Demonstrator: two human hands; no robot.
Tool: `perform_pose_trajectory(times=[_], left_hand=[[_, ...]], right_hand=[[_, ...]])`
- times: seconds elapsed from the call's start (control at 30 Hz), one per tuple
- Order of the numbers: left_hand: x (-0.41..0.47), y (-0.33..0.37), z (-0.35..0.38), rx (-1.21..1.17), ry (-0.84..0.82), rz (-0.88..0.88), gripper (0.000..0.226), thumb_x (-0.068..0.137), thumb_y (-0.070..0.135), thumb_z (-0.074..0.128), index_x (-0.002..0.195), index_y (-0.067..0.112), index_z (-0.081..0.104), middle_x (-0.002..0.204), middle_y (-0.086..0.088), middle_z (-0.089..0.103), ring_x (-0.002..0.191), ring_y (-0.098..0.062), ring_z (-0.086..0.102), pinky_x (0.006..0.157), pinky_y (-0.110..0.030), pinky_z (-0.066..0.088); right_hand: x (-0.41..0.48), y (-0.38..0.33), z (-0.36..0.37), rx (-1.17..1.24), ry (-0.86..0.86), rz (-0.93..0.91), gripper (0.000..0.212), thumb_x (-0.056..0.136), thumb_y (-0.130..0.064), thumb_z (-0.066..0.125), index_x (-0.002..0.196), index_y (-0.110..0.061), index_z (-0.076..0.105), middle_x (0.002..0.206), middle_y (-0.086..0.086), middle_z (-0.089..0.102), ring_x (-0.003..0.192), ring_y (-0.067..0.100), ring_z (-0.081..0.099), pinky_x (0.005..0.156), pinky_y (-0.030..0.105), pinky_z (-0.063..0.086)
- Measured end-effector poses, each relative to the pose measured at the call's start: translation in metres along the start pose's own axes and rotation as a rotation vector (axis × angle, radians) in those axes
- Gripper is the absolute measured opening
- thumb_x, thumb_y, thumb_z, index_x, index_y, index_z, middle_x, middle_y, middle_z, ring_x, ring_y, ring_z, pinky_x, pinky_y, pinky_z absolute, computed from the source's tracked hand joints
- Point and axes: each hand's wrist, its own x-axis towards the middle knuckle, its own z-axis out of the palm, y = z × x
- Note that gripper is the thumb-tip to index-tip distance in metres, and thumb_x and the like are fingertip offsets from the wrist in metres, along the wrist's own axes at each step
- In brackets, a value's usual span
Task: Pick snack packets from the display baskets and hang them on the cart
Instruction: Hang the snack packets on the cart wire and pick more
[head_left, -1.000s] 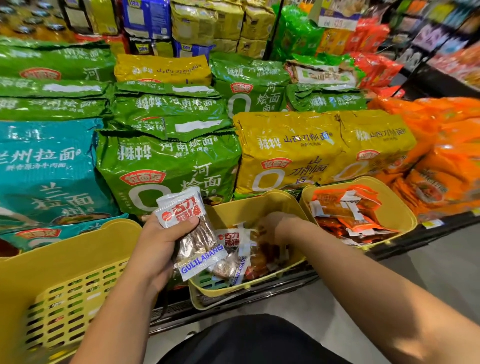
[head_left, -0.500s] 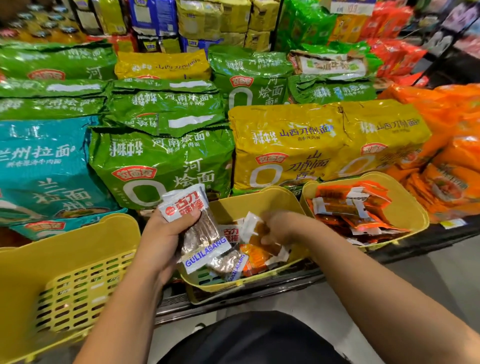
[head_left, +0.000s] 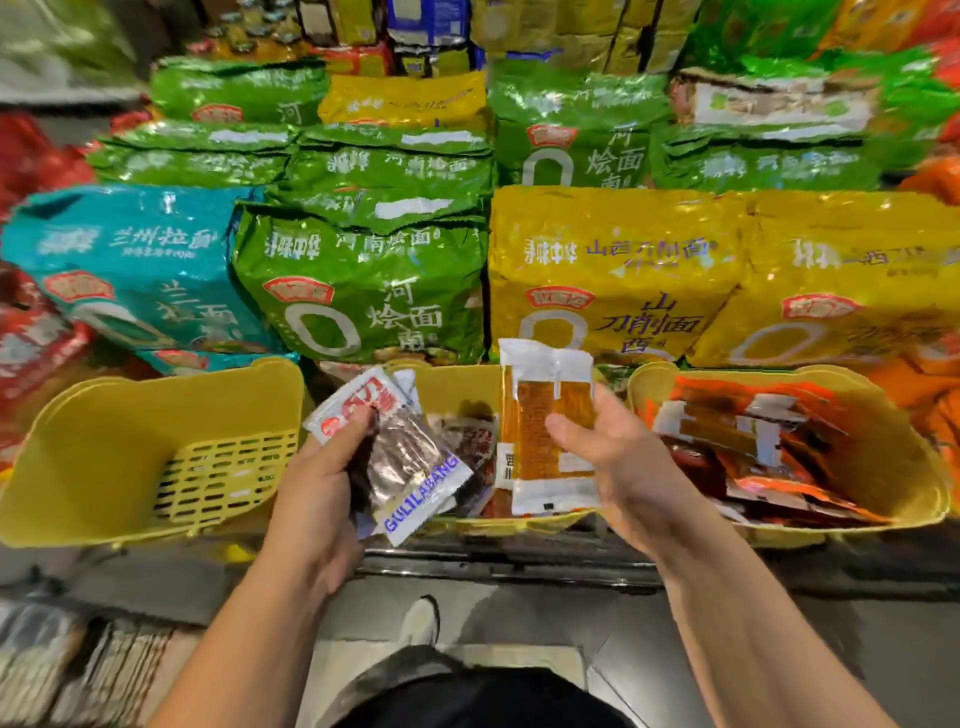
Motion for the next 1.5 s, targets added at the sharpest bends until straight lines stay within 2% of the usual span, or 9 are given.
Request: perform_pose_trajectory(times=[0.13,0.27,0.47,0.77,0.97,1.17,1.27,1.37,1.5], left_hand=[[-0.032,-0.013,-0.011,0.142,0.012,0.057,0.065,0.070,0.009,0.074,0.133,0.015,0.059,0.117,-0.012,0.074,0.084,-0.021,0.074,0.065,-0.040,0.060],[-0.063,-0.022,-0.021,0.132,0.102,0.154,0.060,0.078,-0.002,0.067,0.133,0.018,0.054,0.113,-0.005,0.076,0.086,-0.018,0.075,0.059,-0.036,0.061],[-0.105,-0.016,-0.064,0.023,0.278,0.263,0.040,0.087,0.002,0.061,0.122,0.020,0.061,0.111,-0.003,0.076,0.100,-0.024,0.071,0.085,-0.049,0.056],[-0.176,-0.020,-0.177,-0.200,0.454,0.280,0.041,0.098,0.000,0.051,0.133,0.021,0.059,0.120,-0.007,0.074,0.108,-0.029,0.070,0.096,-0.054,0.053],[-0.248,-0.022,-0.285,-0.292,0.559,0.346,0.040,0.097,0.000,0.051,0.129,0.022,0.061,0.114,-0.002,0.076,0.096,-0.017,0.074,0.074,-0.038,0.062],[-0.333,-0.024,-0.394,-0.259,0.644,0.443,0.069,0.066,-0.002,0.070,0.133,0.008,0.053,0.103,-0.012,0.072,0.093,-0.029,0.069,0.092,-0.055,0.057],[-0.361,-0.033,-0.439,-0.298,0.697,0.459,0.058,0.080,-0.015,0.063,0.131,0.011,0.055,0.107,-0.013,0.073,0.092,-0.028,0.071,0.089,-0.056,0.058],[-0.378,-0.041,-0.477,-0.418,0.757,0.475,0.041,0.091,-0.013,0.056,0.124,0.012,0.058,0.101,-0.011,0.074,0.077,-0.019,0.074,0.062,-0.039,0.062],[-0.387,-0.053,-0.517,-0.502,0.818,0.446,0.047,0.093,-0.005,0.059,0.134,0.015,0.050,0.120,-0.015,0.071,0.086,-0.023,0.074,0.067,-0.047,0.063]], right_hand=[[-0.005,0.015,0.005,0.117,-0.041,0.004,0.051,0.087,-0.016,0.064,0.136,-0.022,0.053,0.127,-0.002,0.070,0.121,0.017,0.064,0.105,0.042,0.050],[-0.008,0.030,0.026,0.080,-0.087,0.038,0.043,0.097,-0.003,0.057,0.136,-0.018,0.053,0.120,-0.003,0.073,0.113,0.012,0.068,0.093,0.029,0.057],[-0.017,0.033,0.081,-0.077,-0.250,0.066,0.039,0.100,-0.007,0.059,0.135,-0.024,0.056,0.120,-0.008,0.073,0.111,0.007,0.068,0.088,0.023,0.056],[-0.060,0.061,0.201,-0.153,-0.375,0.080,0.035,0.099,-0.008,0.060,0.131,-0.021,0.058,0.119,-0.001,0.073,0.111,0.017,0.070,0.095,0.037,0.056],[-0.112,0.110,0.311,-0.173,-0.417,0.111,0.031,0.098,-0.003,0.060,0.127,-0.015,0.059,0.118,0.009,0.073,0.113,0.028,0.069,0.098,0.045,0.056],[-0.177,0.170,0.428,-0.195,-0.537,0.152,0.031,0.097,0.000,0.058,0.126,-0.013,0.060,0.109,0.003,0.076,0.100,0.017,0.071,0.086,0.033,0.059],[-0.197,0.191,0.470,-0.215,-0.571,0.181,0.031,0.098,-0.003,0.058,0.127,-0.014,0.060,0.115,0.009,0.074,0.102,0.020,0.070,0.091,0.038,0.057],[-0.208,0.208,0.498,-0.253,-0.569,0.226,0.029,0.098,-0.006,0.059,0.125,-0.014,0.062,0.114,0.010,0.074,0.105,0.026,0.070,0.099,0.050,0.054],[-0.190,0.219,0.511,-0.326,-0.436,0.216,0.026,0.096,-0.010,0.063,0.121,-0.014,0.061,0.112,0.014,0.074,0.104,0.034,0.071,0.095,0.055,0.055]])
